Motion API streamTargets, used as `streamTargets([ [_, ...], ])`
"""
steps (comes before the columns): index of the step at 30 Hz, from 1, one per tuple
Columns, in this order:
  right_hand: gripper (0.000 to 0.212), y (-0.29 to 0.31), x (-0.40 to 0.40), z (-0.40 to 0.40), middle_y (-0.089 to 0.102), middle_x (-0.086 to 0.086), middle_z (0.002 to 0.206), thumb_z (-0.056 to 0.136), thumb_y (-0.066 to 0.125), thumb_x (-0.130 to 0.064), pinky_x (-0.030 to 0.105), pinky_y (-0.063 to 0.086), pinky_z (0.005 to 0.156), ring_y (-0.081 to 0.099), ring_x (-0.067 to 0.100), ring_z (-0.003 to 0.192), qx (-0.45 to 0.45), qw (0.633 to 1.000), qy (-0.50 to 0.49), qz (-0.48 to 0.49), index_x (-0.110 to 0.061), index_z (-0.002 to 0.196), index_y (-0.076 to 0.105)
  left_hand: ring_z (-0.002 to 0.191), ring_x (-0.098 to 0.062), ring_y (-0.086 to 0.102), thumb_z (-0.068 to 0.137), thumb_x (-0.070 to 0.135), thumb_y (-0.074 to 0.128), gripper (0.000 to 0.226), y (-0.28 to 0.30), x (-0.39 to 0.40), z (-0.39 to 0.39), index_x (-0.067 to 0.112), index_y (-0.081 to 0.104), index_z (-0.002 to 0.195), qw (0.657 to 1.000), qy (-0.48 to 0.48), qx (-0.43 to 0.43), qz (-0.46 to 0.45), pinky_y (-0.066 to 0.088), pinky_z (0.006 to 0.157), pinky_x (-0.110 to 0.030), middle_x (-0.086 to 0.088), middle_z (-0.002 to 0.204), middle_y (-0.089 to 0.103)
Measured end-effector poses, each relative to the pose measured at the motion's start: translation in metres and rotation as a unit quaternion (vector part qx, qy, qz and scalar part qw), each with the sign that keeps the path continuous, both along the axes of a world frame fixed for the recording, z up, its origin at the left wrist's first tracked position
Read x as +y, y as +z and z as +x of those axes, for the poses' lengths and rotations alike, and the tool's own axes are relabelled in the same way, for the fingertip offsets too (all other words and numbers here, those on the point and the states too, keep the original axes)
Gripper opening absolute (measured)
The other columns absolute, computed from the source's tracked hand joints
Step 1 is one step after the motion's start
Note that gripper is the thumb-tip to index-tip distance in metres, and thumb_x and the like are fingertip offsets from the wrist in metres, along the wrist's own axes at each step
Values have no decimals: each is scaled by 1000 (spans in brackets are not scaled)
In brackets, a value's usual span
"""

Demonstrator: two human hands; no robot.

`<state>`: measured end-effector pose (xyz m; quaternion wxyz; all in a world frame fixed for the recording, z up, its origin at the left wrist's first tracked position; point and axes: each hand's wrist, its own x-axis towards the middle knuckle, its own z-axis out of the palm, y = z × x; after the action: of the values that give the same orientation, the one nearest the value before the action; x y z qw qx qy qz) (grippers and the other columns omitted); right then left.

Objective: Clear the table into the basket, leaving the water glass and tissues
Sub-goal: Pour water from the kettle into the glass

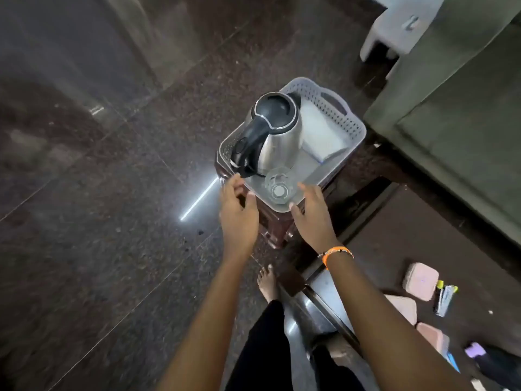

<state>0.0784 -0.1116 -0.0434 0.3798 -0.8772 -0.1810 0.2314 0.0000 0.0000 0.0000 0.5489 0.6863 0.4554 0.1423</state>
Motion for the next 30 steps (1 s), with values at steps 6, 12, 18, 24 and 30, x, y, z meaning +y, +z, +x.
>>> streamTargets([
  [6,83,-39,35,15,26,20,146,75,72,-15,38,21,117,23,28,139,45,997,-14,-58,1,139,23,135,-12,33,90,27,57,61,-22,37,38,20,32,145,998,-44,31,33,25,108,-26,0,149,37],
  [12,102,-67,53,26,22,16,149,66,80,-18,32,20,116,22,27,140,36,996,-54,-68,-3,142,14,86,6,55,75,26,72,39,-35,68,71,25,49,107,997,-66,14,36,41,75,-3,20,95,54],
  [18,87,-64,48,31,48,13,125,54,83,-16,28,38,95,46,23,115,-28,994,-95,-43,-4,128,39,55,-12,56,62,33,82,23,-40,102,100,25,61,68,985,-154,74,-39,58,61,-33,5,58,58],
  [24,87,-45,24,31,48,10,120,50,83,-14,13,33,101,45,14,111,-33,984,-168,45,-5,126,41,65,-21,56,47,43,82,32,-29,88,101,28,63,68,989,-129,23,-66,55,65,-62,-12,73,58],
  [30,78,-13,-18,23,36,-40,115,55,75,-29,44,48,99,51,22,116,-83,969,-202,113,-29,124,39,65,-21,60,45,51,84,28,-4,61,89,40,66,63,992,-124,10,-24,57,64,-59,-5,69,62],
])
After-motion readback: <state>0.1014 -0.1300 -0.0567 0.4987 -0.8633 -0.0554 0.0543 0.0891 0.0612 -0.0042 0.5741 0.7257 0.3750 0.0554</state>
